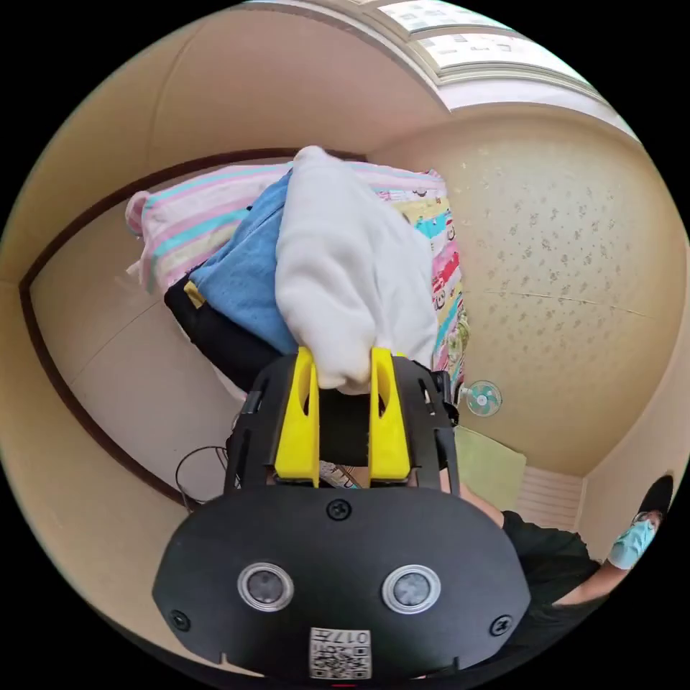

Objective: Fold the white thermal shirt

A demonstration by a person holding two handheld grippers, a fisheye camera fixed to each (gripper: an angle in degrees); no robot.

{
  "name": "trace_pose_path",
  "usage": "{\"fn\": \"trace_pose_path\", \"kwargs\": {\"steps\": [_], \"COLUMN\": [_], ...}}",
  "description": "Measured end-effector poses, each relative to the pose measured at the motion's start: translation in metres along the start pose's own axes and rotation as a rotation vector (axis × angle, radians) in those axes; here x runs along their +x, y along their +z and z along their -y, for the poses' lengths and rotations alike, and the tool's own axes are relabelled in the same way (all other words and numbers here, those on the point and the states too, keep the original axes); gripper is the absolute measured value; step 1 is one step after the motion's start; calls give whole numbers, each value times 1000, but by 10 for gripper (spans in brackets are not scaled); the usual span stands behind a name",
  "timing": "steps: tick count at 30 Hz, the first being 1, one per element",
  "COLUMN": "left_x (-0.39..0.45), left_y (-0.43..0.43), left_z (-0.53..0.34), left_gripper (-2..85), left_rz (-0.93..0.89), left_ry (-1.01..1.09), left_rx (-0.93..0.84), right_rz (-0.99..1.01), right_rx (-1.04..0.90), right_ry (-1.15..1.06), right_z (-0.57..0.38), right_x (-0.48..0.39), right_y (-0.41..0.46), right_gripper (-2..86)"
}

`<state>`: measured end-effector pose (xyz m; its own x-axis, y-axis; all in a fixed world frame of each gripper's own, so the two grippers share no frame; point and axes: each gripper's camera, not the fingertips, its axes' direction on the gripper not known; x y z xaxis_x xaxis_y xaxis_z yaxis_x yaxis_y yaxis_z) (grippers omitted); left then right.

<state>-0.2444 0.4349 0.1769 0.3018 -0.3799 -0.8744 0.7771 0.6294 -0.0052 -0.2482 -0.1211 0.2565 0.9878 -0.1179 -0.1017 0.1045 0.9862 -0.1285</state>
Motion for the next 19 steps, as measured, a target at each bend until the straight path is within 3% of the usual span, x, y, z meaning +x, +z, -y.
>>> {"fn": "trace_pose_path", "kwargs": {"steps": [3,6,10,14,17,19], "left_x": [-19,-22,35,164,266,323], "left_y": [12,0,-19,18,81,123], "left_z": [-39,-77,-133,-144,-138,-141], "left_gripper": [110,105,51,23,0,-3], "left_rz": [3,29,335,770,1014,1072], "left_ry": [-22,-82,-39,337,695,904], "left_rx": [77,145,251,224,241,271], "right_rz": [-10,-184,-547,-1016,-1201,-1295], "right_rx": [-118,-239,-296,-202,-20,151], "right_ry": [-78,-227,-275,-228,-250,-260], "right_z": [-25,-73,-154,-231,-290,-329], "right_x": [0,-11,3,3,-15,-23], "right_y": [-4,-37,-120,-215,-278,-313], "right_gripper": [108,113,91,51,25,16]}}
